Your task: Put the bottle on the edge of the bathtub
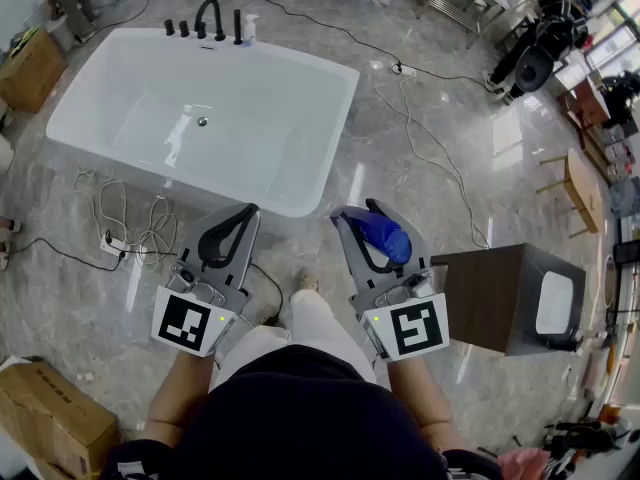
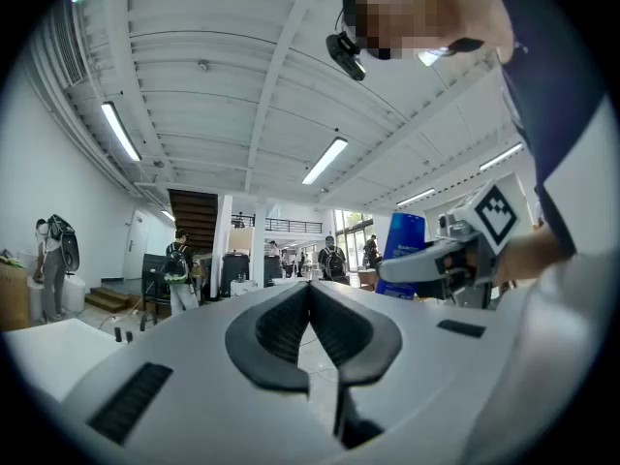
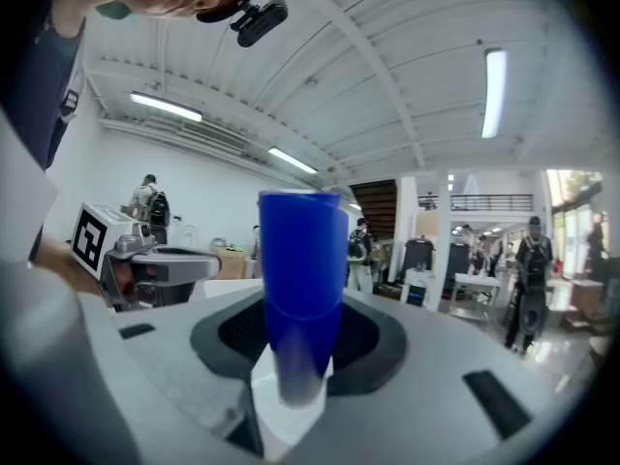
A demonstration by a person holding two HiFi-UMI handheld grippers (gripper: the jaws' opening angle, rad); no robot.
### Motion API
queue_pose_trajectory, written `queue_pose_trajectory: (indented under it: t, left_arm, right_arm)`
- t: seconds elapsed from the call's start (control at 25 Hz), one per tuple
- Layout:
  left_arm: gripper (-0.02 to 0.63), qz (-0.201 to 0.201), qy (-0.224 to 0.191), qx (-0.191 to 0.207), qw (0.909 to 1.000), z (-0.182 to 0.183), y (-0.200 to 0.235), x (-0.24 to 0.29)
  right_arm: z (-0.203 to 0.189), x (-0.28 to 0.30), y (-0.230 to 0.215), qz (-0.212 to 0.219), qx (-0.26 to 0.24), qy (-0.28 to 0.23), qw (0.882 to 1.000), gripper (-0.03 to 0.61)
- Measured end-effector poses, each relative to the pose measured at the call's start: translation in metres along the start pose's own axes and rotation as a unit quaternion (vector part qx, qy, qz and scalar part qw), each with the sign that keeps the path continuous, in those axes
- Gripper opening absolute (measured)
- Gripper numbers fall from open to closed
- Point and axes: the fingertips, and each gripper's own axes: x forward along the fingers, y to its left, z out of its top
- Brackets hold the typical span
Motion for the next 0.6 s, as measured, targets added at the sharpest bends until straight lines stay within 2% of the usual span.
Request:
queue_pose_trajectory:
  t: [0.12, 0.32, 0.48, 0.6]
  left_arm:
    - [0.003, -0.009, -0.016, 0.002, 0.9998, 0.006, -0.041, 0.035]
    - [0.003, -0.033, -0.021, -0.001, 0.9992, 0.005, -0.112, 0.085]
    - [0.003, -0.038, -0.016, -0.002, 0.9992, 0.0, -0.152, 0.11]
    - [0.003, -0.032, -0.005, -0.001, 0.9995, -0.007, -0.174, 0.121]
  right_arm:
    - [-0.017, -0.037, -0.033, -0.044, 0.018, 0.008, 0.999, 0.146]
    - [-0.04, -0.089, -0.079, -0.082, 0.031, 0.011, 0.996, 0.146]
    - [-0.057, -0.114, -0.11, -0.088, 0.041, 0.018, 0.995, 0.147]
    - [-0.069, -0.124, -0.128, -0.077, 0.045, 0.02, 0.996, 0.147]
